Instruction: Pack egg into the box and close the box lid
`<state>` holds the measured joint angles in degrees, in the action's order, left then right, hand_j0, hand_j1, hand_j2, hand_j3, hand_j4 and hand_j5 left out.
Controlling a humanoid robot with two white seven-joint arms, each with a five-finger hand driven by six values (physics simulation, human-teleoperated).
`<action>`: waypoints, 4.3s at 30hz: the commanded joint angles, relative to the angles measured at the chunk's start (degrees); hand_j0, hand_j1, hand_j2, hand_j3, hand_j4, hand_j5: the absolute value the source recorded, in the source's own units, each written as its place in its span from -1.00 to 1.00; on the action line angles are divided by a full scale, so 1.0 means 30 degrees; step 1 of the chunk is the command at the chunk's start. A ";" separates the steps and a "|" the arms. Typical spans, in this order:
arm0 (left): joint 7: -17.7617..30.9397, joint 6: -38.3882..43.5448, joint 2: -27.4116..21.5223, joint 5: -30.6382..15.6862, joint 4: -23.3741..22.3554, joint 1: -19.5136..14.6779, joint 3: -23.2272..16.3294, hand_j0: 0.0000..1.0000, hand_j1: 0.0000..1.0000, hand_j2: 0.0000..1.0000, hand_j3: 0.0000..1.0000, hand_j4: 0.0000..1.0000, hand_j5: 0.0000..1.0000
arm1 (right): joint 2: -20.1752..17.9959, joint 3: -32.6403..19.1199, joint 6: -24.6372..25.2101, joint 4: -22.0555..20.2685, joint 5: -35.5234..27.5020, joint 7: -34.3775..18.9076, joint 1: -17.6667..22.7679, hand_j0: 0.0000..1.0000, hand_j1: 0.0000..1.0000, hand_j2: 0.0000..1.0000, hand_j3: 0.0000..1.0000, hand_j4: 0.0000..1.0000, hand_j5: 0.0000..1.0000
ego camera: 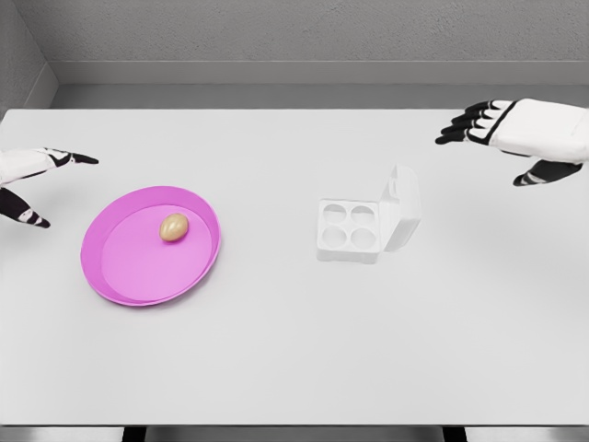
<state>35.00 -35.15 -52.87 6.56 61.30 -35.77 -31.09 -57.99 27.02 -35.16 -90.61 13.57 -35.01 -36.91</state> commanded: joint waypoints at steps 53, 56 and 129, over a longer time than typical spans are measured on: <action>-0.0001 0.0048 0.3005 0.1623 0.3237 -0.0674 -0.3873 0.78 0.78 0.78 0.78 0.78 0.78 | -0.1295 -0.0715 0.0053 -0.0824 0.0076 0.0004 0.4395 1.00 1.00 1.00 1.00 1.00 1.00; -0.0001 0.0048 0.3181 0.1681 0.3237 -0.0703 -0.3903 0.78 0.78 0.78 0.78 0.78 0.78 | -0.1295 -0.0686 0.0053 -0.0941 0.0076 0.0004 0.4395 1.00 1.00 1.00 1.00 1.00 1.00; -0.0001 0.0048 0.3356 0.2648 0.3500 -0.1143 -0.4225 -0.36 -0.36 -0.36 -0.36 -0.36 -0.36 | -0.1383 -0.0978 0.0053 -0.1556 0.0047 0.0004 0.4424 1.00 1.00 1.00 1.00 1.00 1.00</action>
<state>35.11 -35.17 -42.72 14.89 71.25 -39.29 -43.81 -62.06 24.14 -35.15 -95.26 14.02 -35.02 -23.64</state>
